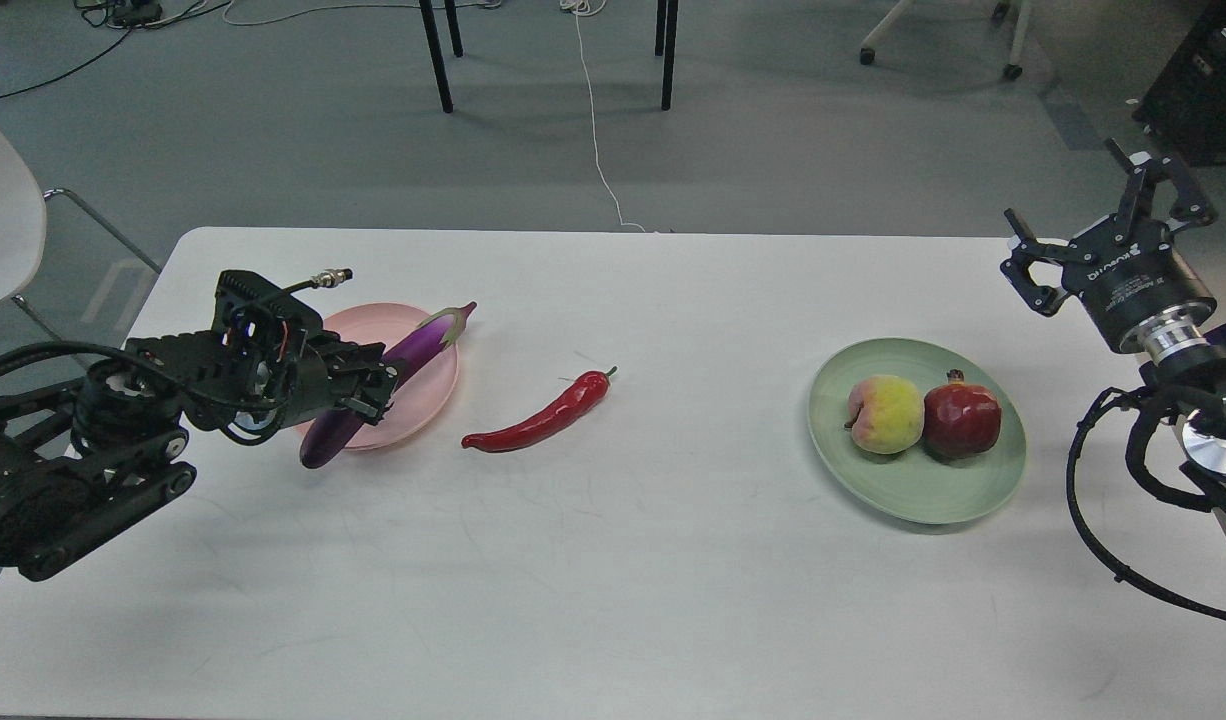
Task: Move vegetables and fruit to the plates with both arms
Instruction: 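Carry the eggplant onto the pink plate with the left gripper, then release the eggplant and move the left gripper to the chili pepper, then grasp the red chili pepper and place it on the pink plate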
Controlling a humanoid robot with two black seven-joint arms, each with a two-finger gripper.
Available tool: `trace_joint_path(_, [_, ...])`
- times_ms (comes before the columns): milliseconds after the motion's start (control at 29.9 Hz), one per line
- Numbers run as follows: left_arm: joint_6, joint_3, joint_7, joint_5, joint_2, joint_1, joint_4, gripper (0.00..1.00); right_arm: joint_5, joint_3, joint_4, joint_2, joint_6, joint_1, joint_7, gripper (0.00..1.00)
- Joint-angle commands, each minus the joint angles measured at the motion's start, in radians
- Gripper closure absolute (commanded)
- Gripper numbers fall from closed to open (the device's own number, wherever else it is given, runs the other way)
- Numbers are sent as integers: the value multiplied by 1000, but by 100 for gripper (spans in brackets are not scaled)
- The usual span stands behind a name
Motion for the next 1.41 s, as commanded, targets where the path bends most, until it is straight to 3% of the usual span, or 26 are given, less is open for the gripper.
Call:
trace_joint_path(0, [9, -3, -3, -3, -1, -5, 7, 24, 0, 0, -2, -3, 0, 0, 0, 2])
trace_joint_path(67, [39, -21, -3, -30, -6, -7, 1, 7, 0, 0, -2, -3, 0, 0, 0, 2])
trace_joint_path(100, [67, -21, -3, -70, -6, -8, -5, 4, 0, 0, -2, -3, 0, 0, 0, 2])
trace_joint_path(167, [102, -21, 0, -162, -7, -19, -8, 4, 0, 0, -2, -2, 0, -2, 0, 2])
trace_joint_path(368, [103, -14, 24, -251, -24, -140, -100, 4, 0, 2, 0, -2, 0, -5, 0, 2])
trace_joint_path(502, [100, 3, 74, -247, -99, -180, -154, 4, 0, 2, 0, -5, 0, -12, 0, 2])
trace_joint_path(903, [100, 187, 78, 46, -348, -175, -8, 10, 0, 2, 1, -23, 2, -18, 0, 2])
trace_joint_path(1305, [100, 229, 77, 52, -409, -151, 145, 21, 0, 2, 0, -22, 2, -12, 0, 2])
trace_joint_path(1372, [100, 229, 77, 54, -411, -145, 159, 28, 0, 2, 0, -20, 2, -12, 0, 2])
